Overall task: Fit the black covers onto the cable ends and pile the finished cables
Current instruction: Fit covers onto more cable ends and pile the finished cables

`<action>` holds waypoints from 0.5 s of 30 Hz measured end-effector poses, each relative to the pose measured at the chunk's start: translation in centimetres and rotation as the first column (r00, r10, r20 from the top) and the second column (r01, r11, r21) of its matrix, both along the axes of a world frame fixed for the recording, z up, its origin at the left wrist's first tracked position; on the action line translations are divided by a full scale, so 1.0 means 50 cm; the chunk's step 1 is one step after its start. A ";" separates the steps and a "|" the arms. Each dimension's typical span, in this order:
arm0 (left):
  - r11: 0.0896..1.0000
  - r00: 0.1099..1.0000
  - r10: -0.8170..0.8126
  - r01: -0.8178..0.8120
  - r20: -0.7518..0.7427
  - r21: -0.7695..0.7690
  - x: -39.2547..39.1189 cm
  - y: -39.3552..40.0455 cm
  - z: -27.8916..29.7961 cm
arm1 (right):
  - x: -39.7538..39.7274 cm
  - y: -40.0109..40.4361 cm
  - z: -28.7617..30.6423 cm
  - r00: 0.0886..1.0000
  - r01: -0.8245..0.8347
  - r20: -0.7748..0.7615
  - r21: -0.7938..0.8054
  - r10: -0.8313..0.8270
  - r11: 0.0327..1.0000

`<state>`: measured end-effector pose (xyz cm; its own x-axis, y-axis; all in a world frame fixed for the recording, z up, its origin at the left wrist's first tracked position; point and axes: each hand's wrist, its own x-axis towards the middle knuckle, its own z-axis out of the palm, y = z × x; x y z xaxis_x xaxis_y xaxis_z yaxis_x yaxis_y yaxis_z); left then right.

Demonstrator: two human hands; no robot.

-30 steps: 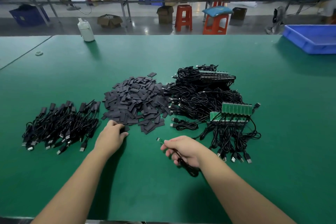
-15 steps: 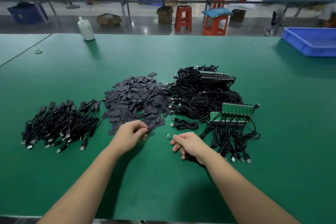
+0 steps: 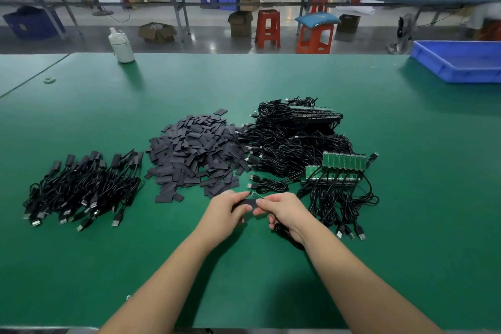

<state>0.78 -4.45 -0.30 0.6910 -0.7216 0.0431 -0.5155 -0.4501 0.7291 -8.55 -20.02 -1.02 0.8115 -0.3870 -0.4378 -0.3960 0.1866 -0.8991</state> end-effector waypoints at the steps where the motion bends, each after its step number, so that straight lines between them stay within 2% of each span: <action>1: 0.999 0.997 -0.027 0.024 0.076 0.035 0.001 0.001 0.002 | -0.001 -0.001 0.001 1.000 -0.010 -0.005 0.001 0.010 1.000; 6: 0.995 0.982 -0.080 0.068 0.173 0.075 0.009 0.016 0.013 | -0.013 -0.009 0.006 0.996 -0.086 0.011 0.006 0.086 0.996; 15: 0.997 0.989 -0.021 0.032 0.147 -0.072 0.020 0.050 0.030 | -0.021 -0.034 0.016 0.982 -0.191 -0.006 -0.012 0.190 0.982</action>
